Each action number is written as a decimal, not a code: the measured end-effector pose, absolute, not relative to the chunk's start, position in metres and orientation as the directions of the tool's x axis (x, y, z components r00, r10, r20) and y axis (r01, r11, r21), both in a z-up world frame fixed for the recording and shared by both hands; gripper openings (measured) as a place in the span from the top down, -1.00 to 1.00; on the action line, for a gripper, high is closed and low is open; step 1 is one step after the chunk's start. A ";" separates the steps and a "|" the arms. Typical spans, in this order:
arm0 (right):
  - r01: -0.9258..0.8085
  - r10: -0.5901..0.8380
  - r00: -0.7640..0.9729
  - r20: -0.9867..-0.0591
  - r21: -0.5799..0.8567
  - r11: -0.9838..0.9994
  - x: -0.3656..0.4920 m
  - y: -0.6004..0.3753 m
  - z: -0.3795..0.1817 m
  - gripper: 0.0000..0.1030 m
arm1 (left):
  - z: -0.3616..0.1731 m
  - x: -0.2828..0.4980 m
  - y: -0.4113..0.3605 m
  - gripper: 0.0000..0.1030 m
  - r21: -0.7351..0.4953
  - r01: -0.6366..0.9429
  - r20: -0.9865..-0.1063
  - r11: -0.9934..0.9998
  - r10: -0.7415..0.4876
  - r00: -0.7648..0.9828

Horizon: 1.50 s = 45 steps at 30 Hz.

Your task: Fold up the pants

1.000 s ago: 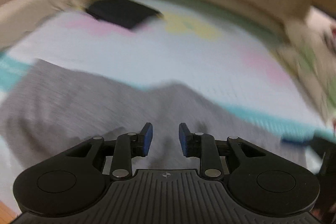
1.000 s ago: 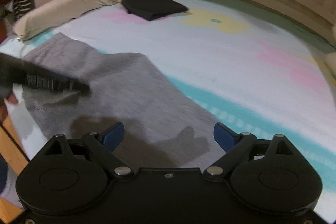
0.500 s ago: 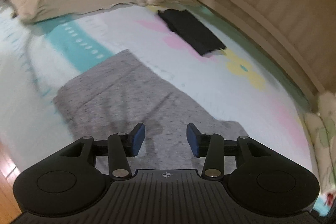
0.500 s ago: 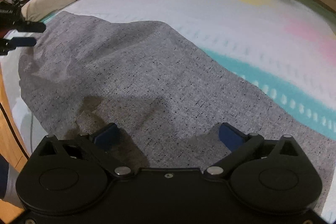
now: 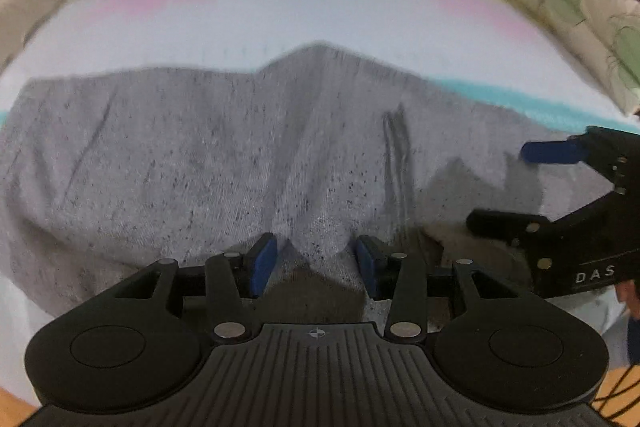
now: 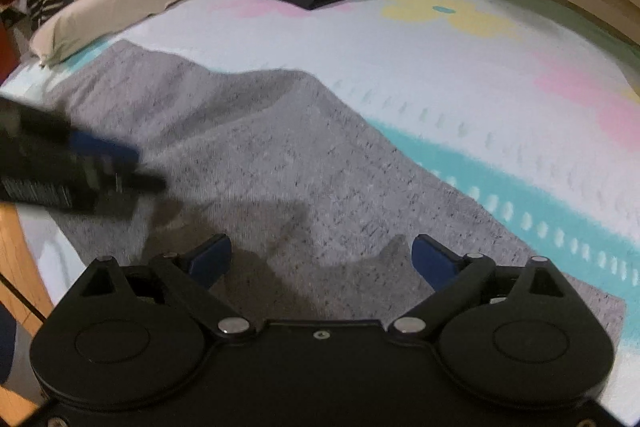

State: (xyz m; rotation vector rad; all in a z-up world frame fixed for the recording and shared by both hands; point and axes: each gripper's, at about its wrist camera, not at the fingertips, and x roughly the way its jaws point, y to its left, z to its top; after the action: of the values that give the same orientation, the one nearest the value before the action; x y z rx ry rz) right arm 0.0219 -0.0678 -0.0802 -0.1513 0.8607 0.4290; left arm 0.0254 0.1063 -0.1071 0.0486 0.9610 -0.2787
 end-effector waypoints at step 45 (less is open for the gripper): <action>-0.189 0.055 0.468 -0.882 -0.040 0.981 0.044 0.039 -0.091 -0.99 | -0.082 -0.017 0.266 0.12 -0.406 -0.457 -0.691 0.791 0.062 0.720</action>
State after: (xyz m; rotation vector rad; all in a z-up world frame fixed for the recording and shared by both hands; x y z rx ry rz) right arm 0.0438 0.0388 -0.0915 -0.1386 1.0746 0.1502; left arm -0.0169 0.2664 -0.0816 -0.5992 0.7161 0.3067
